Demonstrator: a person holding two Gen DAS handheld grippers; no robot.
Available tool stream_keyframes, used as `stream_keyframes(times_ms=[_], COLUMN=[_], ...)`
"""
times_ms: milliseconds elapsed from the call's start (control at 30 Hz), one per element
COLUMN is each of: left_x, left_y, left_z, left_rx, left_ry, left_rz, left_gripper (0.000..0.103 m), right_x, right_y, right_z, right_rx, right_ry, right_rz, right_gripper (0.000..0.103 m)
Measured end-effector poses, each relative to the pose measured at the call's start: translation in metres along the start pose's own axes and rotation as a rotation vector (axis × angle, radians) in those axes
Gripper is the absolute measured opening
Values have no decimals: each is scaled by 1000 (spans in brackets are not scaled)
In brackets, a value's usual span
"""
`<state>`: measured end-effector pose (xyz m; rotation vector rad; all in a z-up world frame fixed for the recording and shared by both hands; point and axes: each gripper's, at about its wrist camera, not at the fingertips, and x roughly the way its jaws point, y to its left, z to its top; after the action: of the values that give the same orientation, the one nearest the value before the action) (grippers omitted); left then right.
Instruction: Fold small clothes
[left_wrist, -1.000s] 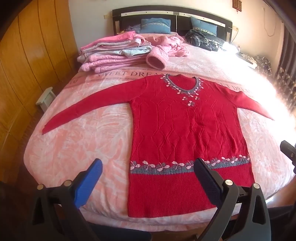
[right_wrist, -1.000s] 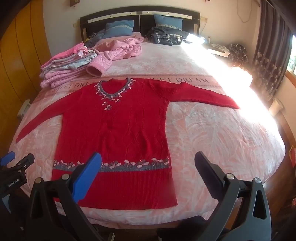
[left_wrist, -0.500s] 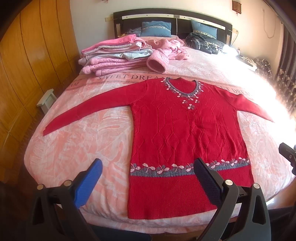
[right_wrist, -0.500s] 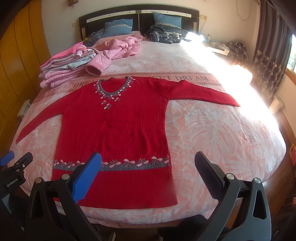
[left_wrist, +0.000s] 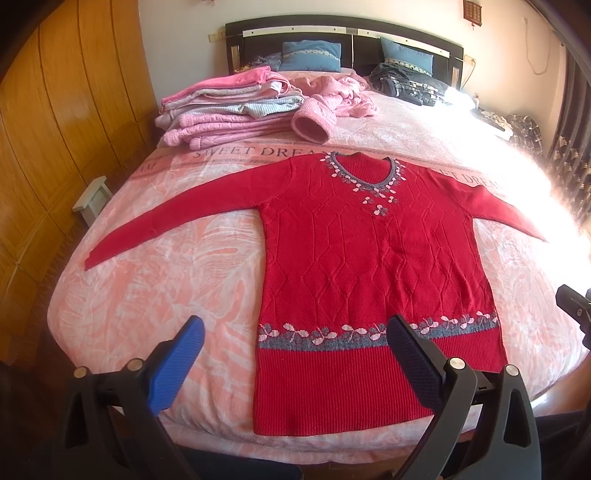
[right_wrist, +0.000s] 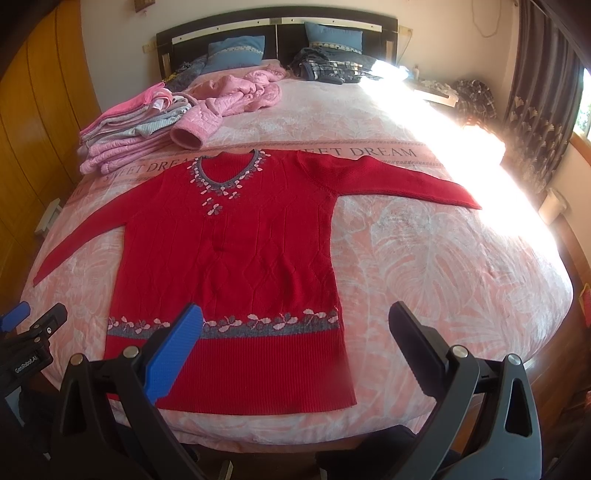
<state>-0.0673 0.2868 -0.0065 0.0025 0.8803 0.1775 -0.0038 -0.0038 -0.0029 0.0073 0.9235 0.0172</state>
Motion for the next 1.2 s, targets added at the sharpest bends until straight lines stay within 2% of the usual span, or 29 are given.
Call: stream_keyframes(times_ms=[1200], left_x=[1], left_y=[-1], left_z=[-1], left_rx=[-1], left_ry=[-1], left_rz=[7], left_gripper=[99], right_x=[-1], right_y=[-2], right_z=[2], right_rx=[5], right_ry=[-5], right_rz=[3], right_gripper=[100])
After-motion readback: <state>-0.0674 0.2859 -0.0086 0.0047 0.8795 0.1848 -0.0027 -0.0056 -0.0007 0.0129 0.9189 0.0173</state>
